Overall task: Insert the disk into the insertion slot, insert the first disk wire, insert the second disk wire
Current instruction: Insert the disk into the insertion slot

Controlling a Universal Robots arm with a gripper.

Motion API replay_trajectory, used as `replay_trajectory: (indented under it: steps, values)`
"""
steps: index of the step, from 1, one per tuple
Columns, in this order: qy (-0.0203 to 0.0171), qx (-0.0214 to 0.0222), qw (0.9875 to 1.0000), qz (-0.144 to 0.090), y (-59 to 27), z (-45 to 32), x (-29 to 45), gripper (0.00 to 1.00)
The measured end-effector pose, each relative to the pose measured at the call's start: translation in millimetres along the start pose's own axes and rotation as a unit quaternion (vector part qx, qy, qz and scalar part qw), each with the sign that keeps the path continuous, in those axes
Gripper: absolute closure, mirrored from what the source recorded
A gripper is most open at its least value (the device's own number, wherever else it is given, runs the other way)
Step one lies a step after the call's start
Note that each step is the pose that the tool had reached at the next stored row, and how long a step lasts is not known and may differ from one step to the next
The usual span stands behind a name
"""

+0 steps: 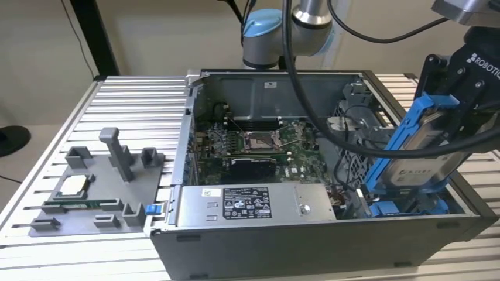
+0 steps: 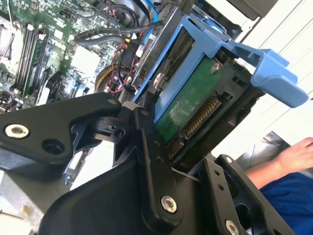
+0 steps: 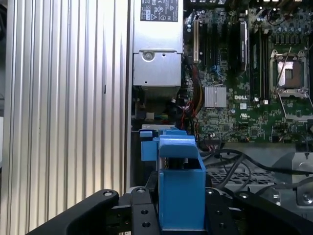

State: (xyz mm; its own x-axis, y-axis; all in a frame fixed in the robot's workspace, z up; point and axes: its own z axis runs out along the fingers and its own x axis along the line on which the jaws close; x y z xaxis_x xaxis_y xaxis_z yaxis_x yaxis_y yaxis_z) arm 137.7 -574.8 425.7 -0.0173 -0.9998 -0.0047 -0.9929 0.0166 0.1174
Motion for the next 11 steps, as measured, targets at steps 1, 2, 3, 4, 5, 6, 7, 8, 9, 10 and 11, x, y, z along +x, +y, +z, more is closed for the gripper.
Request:
replay_trajectory:
  steps: [1, 2, 3, 4, 5, 6, 7, 8, 9, 10, 11]
  values:
    - [0.0, 0.0, 1.0, 0.0, -0.3, 1.1, 0.0, 1.0]
    - [0.0, 0.0001, 1.0, -0.001, -0.5, 2.2, 0.0, 1.0]
    - [0.0001, 0.0001, 1.0, -0.001, -0.7, 3.2, 0.0, 1.0]
    - [0.0002, 0.0002, 1.0, -0.002, -1.0, 4.4, 0.0, 1.0]
    - [0.0002, 0.0002, 1.0, -0.002, -1.2, 5.3, 0.0, 1.0]
    - [0.0003, 0.0002, 1.0, -0.002, -1.4, 6.2, 0.0, 1.0]
    - [0.0003, 0.0002, 1.0, -0.003, -1.6, 7.0, 0.0, 1.0]
    - [0.0003, 0.0002, 1.0, -0.003, -1.6, 7.4, 0.0, 1.0]
    - [0.0003, 0.0002, 1.0, -0.003, -1.7, 7.6, 0.0, 1.0]
    - [0.0004, 0.0002, 1.0, -0.003, -1.7, 7.7, 0.0, 1.0]
    - [0.0004, 0.0002, 1.0, -0.003, -1.7, 7.7, 0.0, 1.0]
